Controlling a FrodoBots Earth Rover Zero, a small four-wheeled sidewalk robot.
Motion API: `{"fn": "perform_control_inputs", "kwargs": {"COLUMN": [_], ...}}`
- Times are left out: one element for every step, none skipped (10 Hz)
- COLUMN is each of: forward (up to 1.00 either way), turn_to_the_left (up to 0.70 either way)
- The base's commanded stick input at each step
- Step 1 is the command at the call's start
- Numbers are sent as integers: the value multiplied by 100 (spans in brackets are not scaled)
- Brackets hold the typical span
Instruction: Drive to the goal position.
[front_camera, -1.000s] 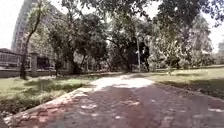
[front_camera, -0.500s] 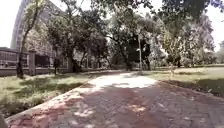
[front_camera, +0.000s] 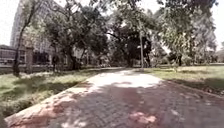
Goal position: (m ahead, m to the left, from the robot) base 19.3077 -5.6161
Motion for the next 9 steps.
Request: {"fn": "perform_control_inputs", "kwargs": {"forward": [70,70,70,70,70,70,70,70,70], "turn_to_the_left": [-35,-35,-35,-35,-35,-35,-19,0,0]}}
